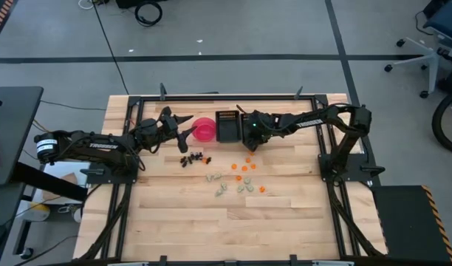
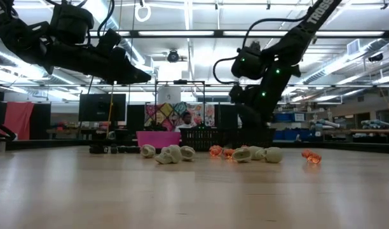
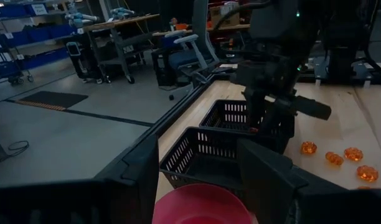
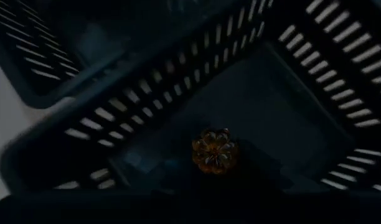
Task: Sort Halloween decoration
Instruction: Put the orange pumpkin toy into the right black bin
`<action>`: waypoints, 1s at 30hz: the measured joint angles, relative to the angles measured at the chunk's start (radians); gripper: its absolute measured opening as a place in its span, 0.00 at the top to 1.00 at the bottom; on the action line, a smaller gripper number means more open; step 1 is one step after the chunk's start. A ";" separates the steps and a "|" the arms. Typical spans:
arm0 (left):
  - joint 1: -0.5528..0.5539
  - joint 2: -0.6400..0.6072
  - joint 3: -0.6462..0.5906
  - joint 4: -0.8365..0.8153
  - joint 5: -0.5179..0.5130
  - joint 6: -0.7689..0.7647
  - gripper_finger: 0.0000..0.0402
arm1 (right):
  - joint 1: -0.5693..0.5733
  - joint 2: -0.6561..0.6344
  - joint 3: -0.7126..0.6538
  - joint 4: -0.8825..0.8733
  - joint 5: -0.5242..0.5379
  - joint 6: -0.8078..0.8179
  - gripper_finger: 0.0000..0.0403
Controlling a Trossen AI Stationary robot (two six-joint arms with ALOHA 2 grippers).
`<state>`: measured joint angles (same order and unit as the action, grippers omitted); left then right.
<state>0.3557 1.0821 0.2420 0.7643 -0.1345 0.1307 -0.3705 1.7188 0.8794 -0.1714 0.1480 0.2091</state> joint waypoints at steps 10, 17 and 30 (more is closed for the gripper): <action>0.000 0.000 0.000 -0.009 0.000 0.000 0.53 | -0.034 -0.011 0.006 -0.016 -0.063 -0.027 0.58; 0.000 0.000 0.000 -0.011 0.000 0.000 0.53 | -0.019 -0.099 0.005 -0.002 -0.010 -0.055 0.55; 0.000 0.000 0.000 -0.025 0.000 0.001 0.53 | 0.190 -0.166 0.005 0.135 -0.039 -0.193 0.56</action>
<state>0.3557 1.0821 0.2420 0.7394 -0.1347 0.1318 -0.1806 1.5532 0.8841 -0.0361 0.1092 0.0160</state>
